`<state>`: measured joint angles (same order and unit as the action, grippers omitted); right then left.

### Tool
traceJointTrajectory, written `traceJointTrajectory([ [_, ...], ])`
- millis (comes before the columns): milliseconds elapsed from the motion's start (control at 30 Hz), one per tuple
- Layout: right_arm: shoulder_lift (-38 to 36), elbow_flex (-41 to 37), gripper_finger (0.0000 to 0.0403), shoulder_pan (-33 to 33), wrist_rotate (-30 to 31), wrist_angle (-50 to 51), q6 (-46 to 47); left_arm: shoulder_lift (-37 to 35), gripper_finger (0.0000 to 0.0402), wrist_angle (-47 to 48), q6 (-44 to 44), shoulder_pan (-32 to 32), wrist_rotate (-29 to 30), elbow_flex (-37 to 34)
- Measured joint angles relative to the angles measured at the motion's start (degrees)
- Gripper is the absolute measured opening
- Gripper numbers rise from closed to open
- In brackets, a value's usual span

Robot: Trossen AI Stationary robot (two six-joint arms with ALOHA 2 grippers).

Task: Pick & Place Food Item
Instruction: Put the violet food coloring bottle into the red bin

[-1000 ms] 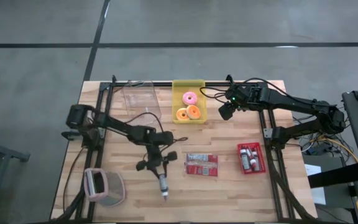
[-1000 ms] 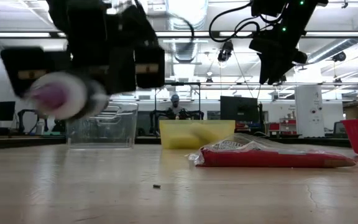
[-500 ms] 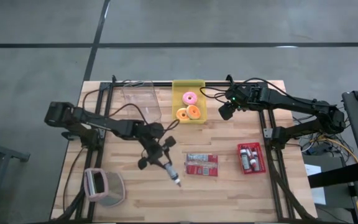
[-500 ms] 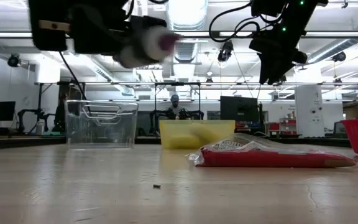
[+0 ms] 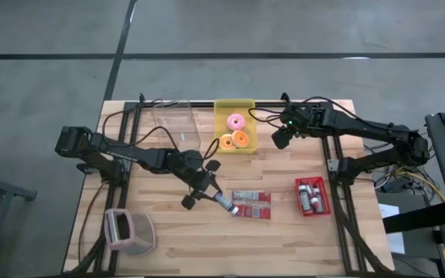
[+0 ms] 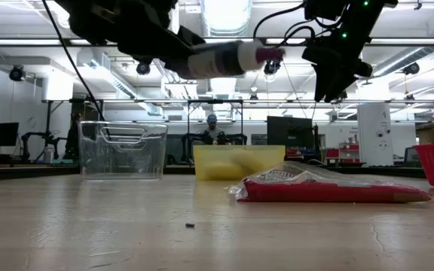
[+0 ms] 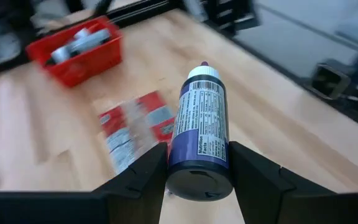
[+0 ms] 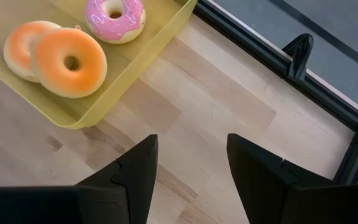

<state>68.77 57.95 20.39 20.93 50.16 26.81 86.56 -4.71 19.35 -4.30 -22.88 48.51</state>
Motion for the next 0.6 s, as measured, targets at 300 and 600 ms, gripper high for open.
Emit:
traceJointTrajectory([
  [300, 0.0, 0.0, 0.0189, 0.01, 0.02, 0.02, 0.0, -0.07, 0.0161, -1.97, -14.0, 0.01, 13.29, 0.0],
  [600, 0.0, 0.0, 0.0189, -0.01, 0.02, 0.02, 0.0, -1.94, 0.0161, -4.35, -18.79, -0.06, 31.23, 0.0],
])
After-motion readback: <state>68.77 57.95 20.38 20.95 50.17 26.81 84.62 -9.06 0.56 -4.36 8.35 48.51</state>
